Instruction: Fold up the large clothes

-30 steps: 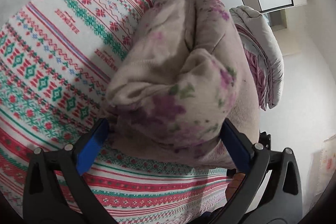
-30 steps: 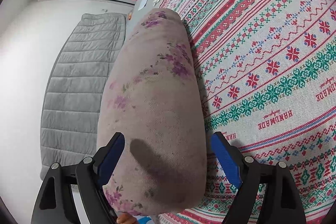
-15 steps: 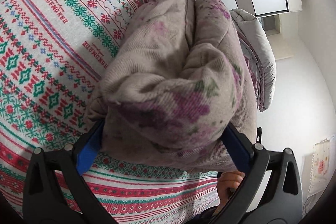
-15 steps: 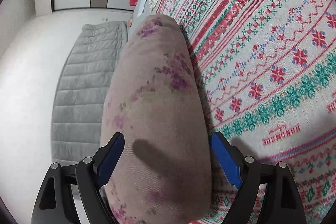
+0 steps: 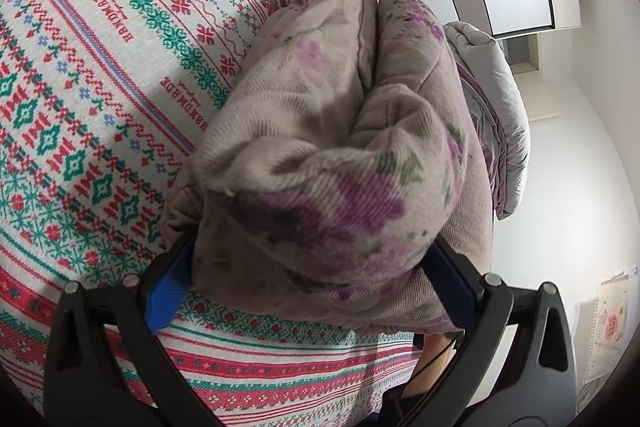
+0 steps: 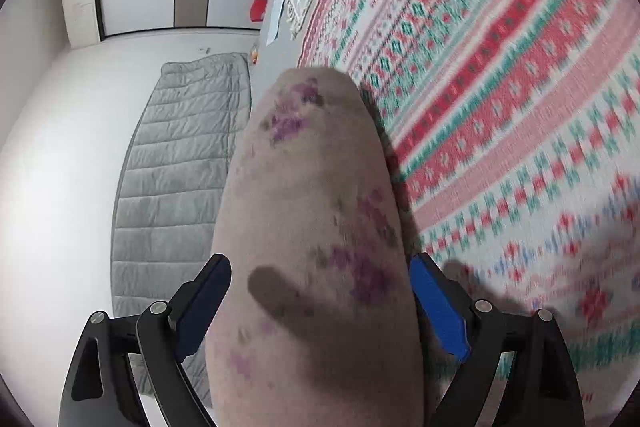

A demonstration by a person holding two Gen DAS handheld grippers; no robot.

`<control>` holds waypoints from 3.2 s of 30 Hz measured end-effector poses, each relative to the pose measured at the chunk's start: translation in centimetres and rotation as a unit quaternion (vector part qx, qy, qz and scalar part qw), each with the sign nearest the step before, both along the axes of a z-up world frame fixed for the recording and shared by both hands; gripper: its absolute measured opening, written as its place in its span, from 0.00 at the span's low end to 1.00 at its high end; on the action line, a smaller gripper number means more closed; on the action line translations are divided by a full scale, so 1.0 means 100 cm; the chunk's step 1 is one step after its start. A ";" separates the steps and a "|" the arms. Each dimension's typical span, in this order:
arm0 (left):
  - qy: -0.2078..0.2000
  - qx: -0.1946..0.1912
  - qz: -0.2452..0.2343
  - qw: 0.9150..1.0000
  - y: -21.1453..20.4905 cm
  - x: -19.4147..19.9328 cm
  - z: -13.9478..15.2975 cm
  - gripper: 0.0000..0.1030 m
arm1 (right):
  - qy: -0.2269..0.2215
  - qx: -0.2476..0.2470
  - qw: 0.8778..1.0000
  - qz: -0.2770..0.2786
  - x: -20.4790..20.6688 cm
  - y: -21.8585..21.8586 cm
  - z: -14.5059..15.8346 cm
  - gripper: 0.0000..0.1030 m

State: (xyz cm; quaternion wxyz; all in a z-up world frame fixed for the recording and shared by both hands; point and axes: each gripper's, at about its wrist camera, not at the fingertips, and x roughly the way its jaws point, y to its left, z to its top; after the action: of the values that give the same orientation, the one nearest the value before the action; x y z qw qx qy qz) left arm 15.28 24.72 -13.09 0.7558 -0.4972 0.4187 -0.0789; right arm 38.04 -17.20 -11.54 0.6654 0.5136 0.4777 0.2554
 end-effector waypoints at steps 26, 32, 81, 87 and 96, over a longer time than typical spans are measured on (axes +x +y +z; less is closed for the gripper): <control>-0.088 0.147 0.005 0.985 -0.018 -0.009 0.064 0.37 | -0.189 -0.101 0.971 0.108 0.049 0.083 0.033 0.55; -0.160 0.213 0.025 0.964 0.016 -0.011 0.116 0.36 | -0.239 -0.078 0.962 0.110 0.044 0.115 0.072 0.51; -0.016 0.552 0.227 0.803 -0.053 -0.216 0.208 0.90 | -0.382 -0.213 0.857 0.272 -0.273 0.216 0.193 0.87; -0.005 0.552 0.242 0.798 -0.064 -0.219 0.187 0.90 | -0.426 -0.266 0.827 0.251 -0.299 0.209 0.178 0.87; 0.017 0.539 0.240 0.807 -0.061 -0.202 0.162 0.90 | -0.446 -0.295 0.818 0.212 -0.300 0.200 0.174 0.87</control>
State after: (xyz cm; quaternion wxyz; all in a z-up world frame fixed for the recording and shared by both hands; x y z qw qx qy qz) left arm -4.96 18.67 3.10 0.8898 -0.0956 0.2739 0.3521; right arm 8.00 2.76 5.86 0.8547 0.0083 0.2778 0.4384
